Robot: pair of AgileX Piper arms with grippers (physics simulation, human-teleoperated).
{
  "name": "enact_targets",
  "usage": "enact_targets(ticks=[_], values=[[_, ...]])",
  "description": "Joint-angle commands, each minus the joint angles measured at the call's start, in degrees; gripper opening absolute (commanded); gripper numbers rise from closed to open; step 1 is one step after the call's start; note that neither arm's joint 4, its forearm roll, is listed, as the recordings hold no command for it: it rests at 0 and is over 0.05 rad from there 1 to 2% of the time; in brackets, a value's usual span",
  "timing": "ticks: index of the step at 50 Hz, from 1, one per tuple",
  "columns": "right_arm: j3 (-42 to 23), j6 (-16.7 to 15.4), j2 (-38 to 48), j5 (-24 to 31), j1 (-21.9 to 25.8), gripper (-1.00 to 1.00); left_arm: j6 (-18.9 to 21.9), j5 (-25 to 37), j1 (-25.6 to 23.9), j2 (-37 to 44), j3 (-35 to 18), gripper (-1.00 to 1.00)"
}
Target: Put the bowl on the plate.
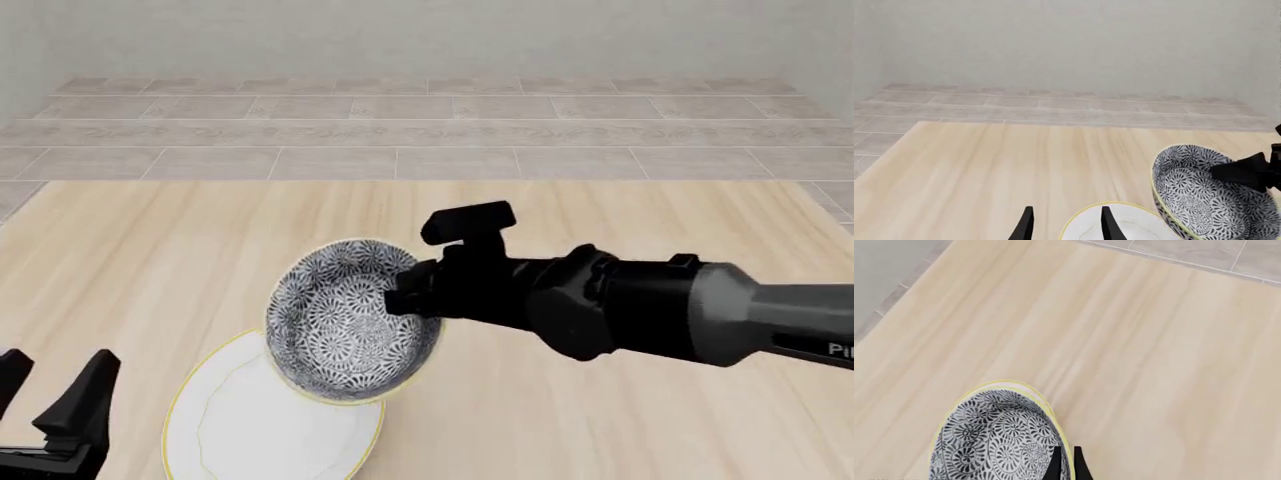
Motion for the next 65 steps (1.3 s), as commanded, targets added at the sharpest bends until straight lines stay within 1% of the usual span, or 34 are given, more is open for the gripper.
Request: enact_targets(ticks=[1, 9, 18, 23, 29, 39, 55, 65], values=[[-0.77, 1.98, 1.52, -1.58, 1.99, -1.00, -0.09, 0.23, 0.04, 0.01, -0.05, 1.00], [-2.34, 2.04, 2.43, -1.39, 2.56, -1.00, -0.14, 0.16, 0.01, 0.01, -0.04, 1.00], [-4.80, 3.07, 4.88, -1.63, 4.08, -1.00, -0.19, 0.38, -0.03, 0.01, -0.03, 1.00], [-6.29, 2.55, 5.89, -1.04, 4.51, -1.00, -0.20, 0.31, -0.11, 0.00, 0.00, 1.00], [-7.58, 2.65, 7.29, -0.91, 5.64, -1.00, -0.10, 0.25, -0.10, 0.00, 0.00, 1.00], [-7.57, 3.48, 8.23, -1.64, 7.37, -1.00, -0.06, 0.34, -0.06, 0.00, 0.00, 1.00], [-7.40, 3.61, 9.86, -2.24, 10.16, -1.00, -0.11, 0.43, -0.34, 0.00, 0.00, 1.00], [-7.14, 4.60, 11.84, -3.80, 11.77, -1.00, -0.10, 0.44, -0.35, 0.00, -0.01, 1.00]])
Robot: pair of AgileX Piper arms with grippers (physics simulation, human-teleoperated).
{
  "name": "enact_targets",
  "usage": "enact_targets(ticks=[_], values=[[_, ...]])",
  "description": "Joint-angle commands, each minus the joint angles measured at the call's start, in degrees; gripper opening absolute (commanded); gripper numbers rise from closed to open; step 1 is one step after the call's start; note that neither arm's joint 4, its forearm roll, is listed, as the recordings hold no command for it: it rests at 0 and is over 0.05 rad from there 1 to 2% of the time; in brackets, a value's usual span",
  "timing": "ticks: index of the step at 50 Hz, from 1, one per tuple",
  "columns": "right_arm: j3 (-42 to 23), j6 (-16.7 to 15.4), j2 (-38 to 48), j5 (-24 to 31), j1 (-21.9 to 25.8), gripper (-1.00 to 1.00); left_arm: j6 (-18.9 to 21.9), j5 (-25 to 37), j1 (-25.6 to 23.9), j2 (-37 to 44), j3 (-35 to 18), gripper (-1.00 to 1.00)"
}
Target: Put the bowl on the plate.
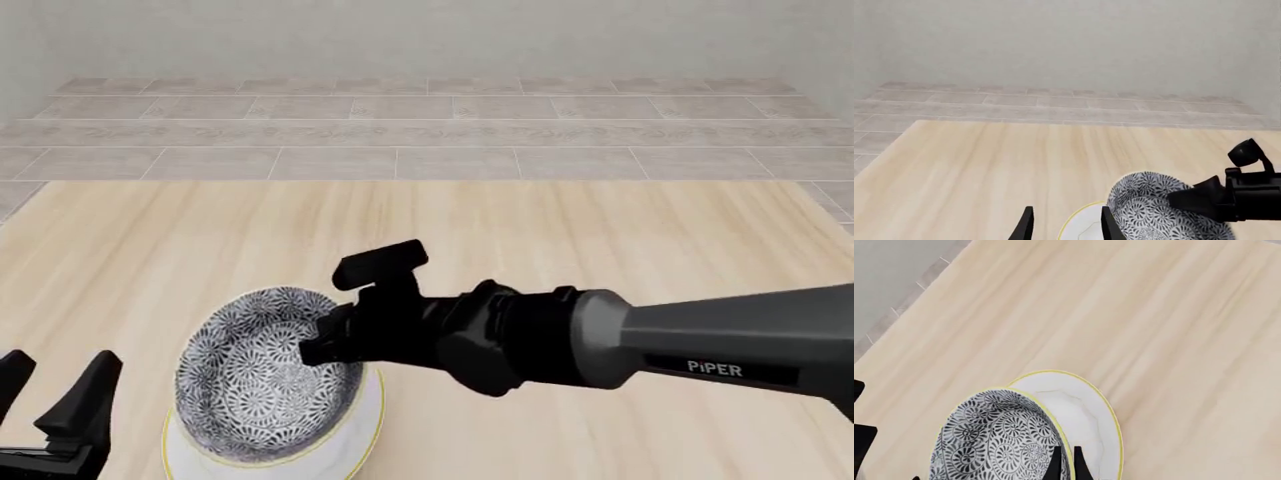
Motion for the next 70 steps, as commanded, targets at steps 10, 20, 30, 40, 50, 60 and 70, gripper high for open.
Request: enact_targets(ticks=[10, 20, 30, 40, 50, 60, 70], values=[[-0.49, 1.92, 3.72, -2.39, 2.41, -1.00, -0.10, 0.37, 0.14, 0.00, 0.01, 1.00], [-0.95, 2.30, 6.08, -3.64, 1.85, -1.00, -0.12, 0.43, 0.32, 0.01, -0.04, 1.00], [-1.16, 2.94, 8.04, -4.90, 1.01, -1.00, -0.15, 0.58, 0.37, 0.00, -0.03, 1.00], [-1.47, 3.00, 9.27, -5.30, 0.76, -1.00, -0.10, 0.69, 0.45, 0.00, -0.04, 1.00], [-1.63, 2.95, 10.61, -5.63, 0.98, -1.00, -0.21, 0.55, 0.24, 0.01, -0.04, 1.00], [-1.85, 3.04, 11.74, -5.90, 0.90, -1.00, -0.12, 0.59, 0.32, 0.01, -0.04, 1.00], [-2.17, 2.66, 12.78, -5.94, 0.44, -1.00, -0.20, 0.49, 0.42, 0.00, 0.01, 1.00]])
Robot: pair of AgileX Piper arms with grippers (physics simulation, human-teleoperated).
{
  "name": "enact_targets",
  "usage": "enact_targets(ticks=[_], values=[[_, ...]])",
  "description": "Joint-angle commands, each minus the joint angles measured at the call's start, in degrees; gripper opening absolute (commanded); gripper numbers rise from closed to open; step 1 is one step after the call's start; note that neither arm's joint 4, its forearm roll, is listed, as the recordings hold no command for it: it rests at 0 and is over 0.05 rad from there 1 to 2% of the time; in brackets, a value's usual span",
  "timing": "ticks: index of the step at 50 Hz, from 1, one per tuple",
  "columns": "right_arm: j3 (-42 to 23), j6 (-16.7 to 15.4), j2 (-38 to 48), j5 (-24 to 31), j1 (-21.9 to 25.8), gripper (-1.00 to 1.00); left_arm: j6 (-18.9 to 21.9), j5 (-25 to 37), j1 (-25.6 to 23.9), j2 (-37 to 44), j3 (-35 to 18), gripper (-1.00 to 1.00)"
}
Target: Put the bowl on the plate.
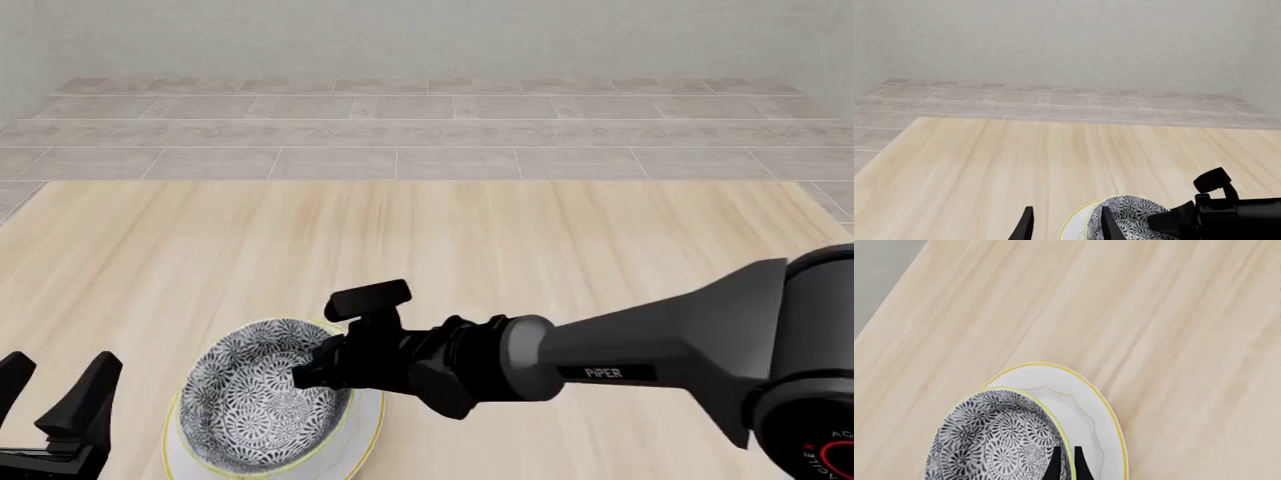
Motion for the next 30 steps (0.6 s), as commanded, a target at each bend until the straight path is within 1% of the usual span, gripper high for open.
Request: enact_targets(ticks=[1, 8, 10, 18, 22, 23, 30], values=[[-0.24, 0.27, 1.77, -0.20, -0.19, -1.00, -0.03, -0.10, 0.02, -0.01, 0.04, 1.00], [-0.36, -0.30, 1.38, 0.31, -0.19, -1.00, -0.10, -0.21, -0.03, -0.01, 0.04, 1.00], [0.13, -0.46, 0.72, 0.29, 0.78, -1.00, -0.07, -0.21, -0.04, -0.01, 0.04, 1.00], [0.89, -0.61, 0.01, -0.20, 1.47, -1.00, -0.09, -0.26, -0.26, -0.01, 0.04, 1.00], [0.98, -1.35, -0.41, 0.00, 1.69, -1.00, -0.07, -0.27, -0.33, -0.01, 0.04, 1.00], [1.06, -1.39, -0.46, -0.04, 1.94, 1.00, -0.03, -0.26, -0.34, -0.01, 0.04, 1.00], [0.95, -1.81, -0.55, 0.14, 2.19, 1.00, 0.06, -0.27, -0.37, 0.00, 0.04, 1.00]])
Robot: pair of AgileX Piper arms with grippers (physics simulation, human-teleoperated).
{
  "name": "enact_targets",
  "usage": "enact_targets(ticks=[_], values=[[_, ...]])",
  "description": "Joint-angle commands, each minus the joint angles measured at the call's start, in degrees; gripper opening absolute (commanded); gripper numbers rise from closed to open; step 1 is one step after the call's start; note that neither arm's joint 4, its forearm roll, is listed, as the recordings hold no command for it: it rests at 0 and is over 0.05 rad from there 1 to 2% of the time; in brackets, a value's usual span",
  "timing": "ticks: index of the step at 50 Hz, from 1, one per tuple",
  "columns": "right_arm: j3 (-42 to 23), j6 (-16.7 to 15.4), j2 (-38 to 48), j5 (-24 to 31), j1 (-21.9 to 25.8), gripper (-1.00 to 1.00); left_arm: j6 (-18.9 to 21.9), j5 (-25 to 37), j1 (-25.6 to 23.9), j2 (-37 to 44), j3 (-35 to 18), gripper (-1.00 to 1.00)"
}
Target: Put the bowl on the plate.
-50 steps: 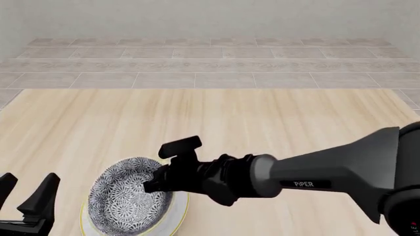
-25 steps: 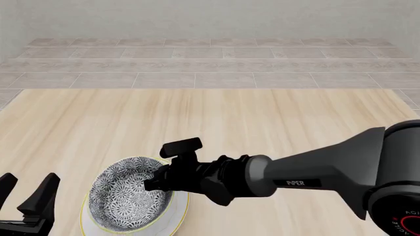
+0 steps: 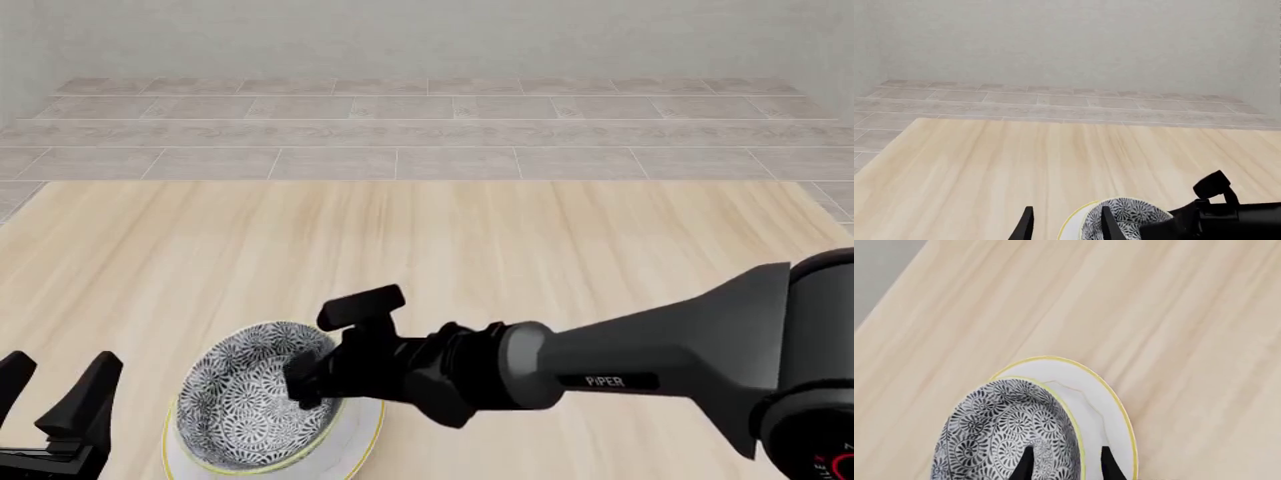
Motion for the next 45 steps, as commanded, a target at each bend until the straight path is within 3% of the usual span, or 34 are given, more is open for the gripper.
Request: enact_targets(ticks=[1, 45], values=[[0.38, -0.57, -0.04, 0.22, 0.83, 1.00, 0.11, -0.02, -0.13, 0.00, 0.00, 1.00], [-1.13, -6.06, -9.69, 8.96, -1.28, 1.00, 0.39, -0.33, -1.09, 0.00, -0.06, 1.00]])
